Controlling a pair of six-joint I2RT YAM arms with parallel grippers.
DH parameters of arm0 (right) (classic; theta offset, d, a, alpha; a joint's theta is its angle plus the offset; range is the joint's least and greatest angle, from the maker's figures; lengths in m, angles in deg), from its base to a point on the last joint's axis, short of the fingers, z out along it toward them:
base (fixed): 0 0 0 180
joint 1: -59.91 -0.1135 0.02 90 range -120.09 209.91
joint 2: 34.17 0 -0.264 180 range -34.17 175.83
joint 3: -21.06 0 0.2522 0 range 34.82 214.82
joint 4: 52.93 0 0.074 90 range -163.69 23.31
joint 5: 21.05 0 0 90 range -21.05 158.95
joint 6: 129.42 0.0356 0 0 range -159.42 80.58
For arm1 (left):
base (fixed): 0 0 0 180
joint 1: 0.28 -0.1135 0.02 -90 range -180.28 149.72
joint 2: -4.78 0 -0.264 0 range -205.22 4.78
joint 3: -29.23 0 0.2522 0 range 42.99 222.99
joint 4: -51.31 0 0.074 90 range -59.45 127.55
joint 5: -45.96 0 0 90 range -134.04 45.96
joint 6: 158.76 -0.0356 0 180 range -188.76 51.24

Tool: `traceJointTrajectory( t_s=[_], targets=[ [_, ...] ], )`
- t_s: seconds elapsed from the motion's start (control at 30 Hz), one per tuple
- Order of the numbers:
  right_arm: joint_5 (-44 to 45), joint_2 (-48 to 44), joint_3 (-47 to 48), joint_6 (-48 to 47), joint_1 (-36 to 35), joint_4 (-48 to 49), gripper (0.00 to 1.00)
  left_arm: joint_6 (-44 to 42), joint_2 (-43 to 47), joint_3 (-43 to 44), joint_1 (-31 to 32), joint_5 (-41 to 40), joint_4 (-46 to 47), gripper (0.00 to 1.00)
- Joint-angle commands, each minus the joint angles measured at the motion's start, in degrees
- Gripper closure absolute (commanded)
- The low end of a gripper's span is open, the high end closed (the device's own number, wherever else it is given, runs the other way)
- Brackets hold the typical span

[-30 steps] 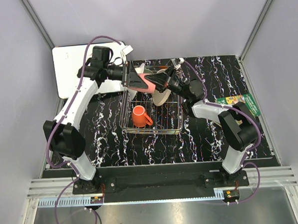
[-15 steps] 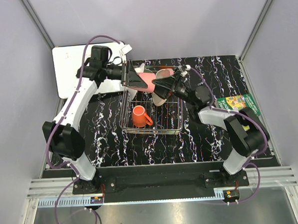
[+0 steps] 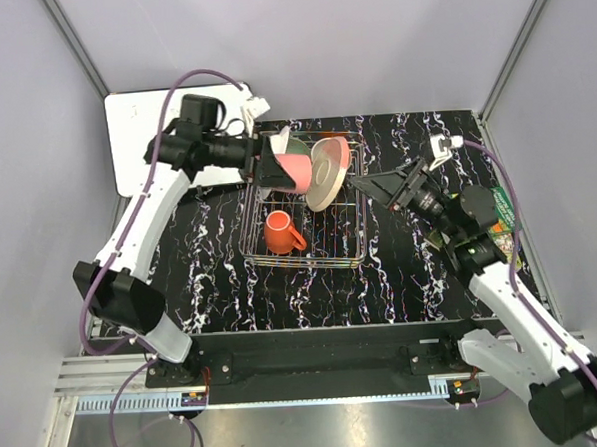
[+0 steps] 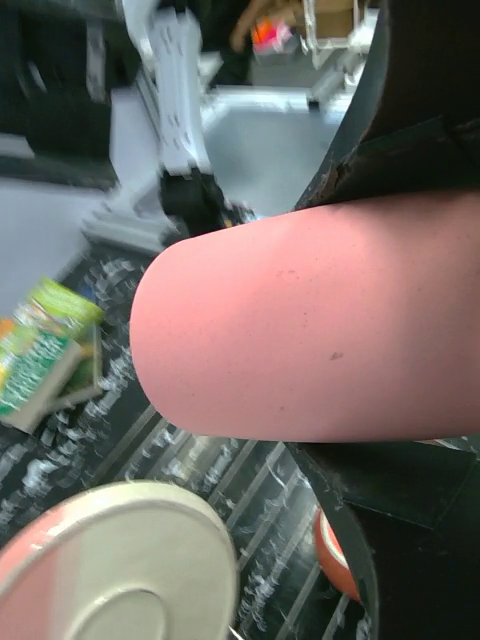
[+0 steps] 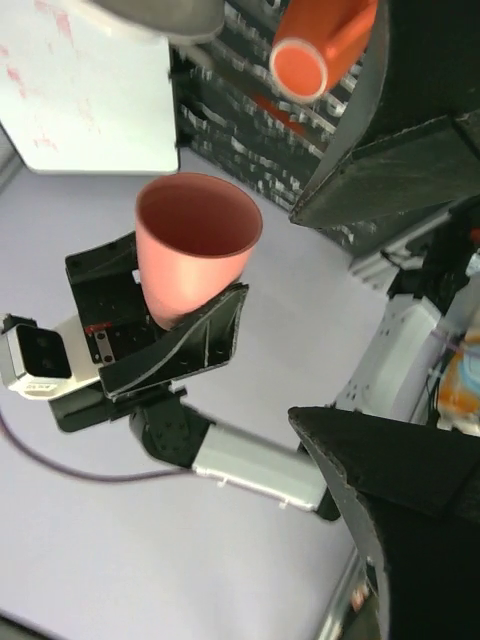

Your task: Load the mixed dishes into the dish rack

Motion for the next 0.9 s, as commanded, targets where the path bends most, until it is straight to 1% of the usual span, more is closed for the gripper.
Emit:
traceJointTrajectory(
  t_s=[0.0,0.03,0.07,0.1,0.13,0.17,0.23,0.37,0.4,0.5,0.63,0.67,0.77,0.87],
  targets=[
    [9.0,-8.0,2.1,-12.8,0.4,-24.4,0.2,-14.5,-1.9,5.3,7.1,-17.4,-11.8,1.0],
    [14.0,-10.1,2.4,-15.6,0.4,-27.1,0.2,-17.0,-2.3,5.5,8.1,-19.3,-12.6,1.0],
    [17.0,-14.5,2.6,-16.5,0.4,-29.6,0.2,-18.3,-2.6,5.7,9.0,-21.2,-13.3,1.0],
    [19.8,-16.7,2.4,-17.4,0.4,-34.3,0.2,-19.4,-3.3,6.0,10.9,-25.2,-14.8,1.0],
    [24.3,-18.7,2.3,-19.1,0.4,-35.7,0.2,-20.5,-3.8,5.9,11.7,-26.5,-15.4,1.0],
    [26.6,-22.3,2.1,-19.4,0.4,-37.2,0.2,-21.8,-4.1,5.7,12.4,-27.6,-15.7,1.0],
    [29.6,-24.7,1.7,-20.3,0.4,-39.7,0.21,-22.9,-5.5,5.6,14.5,-30.2,-16.2,1.0],
    [31.6,-25.7,2.4,-20.0,0.4,-44.2,0.2,-24.0,-7.6,5.3,17.9,-33.9,-16.4,1.0],
    [31.6,-25.7,2.0,-19.9,0.4,-44.8,0.2,-24.2,-8.4,5.3,19.6,-36.2,-16.3,1.0],
    [31.8,-26.4,1.0,-19.0,0.3,-44.7,0.21,-24.5,-10.7,5.6,22.6,-39.4,-14.9,1.0],
    [31.9,-26.4,0.3,-18.8,0.4,-44.8,0.21,-25.5,-14.7,8.4,26.0,-42.8,-14.7,1.0],
    [31.9,-26.7,0.0,-18.7,0.4,-45.1,0.21,-25.9,-15.9,8.9,27.6,-44.9,-14.5,1.0],
    [31.9,-27.7,-0.6,-18.7,0.3,-46.1,0.22,-27.3,-18.3,9.8,29.8,-47.8,-14.4,1.0],
    [33.7,-28.8,-1.3,-18.2,0.4,-46.5,0.22,-27.9,-20.3,10.5,30.9,-50.4,-14.1,1.0]
  ],
)
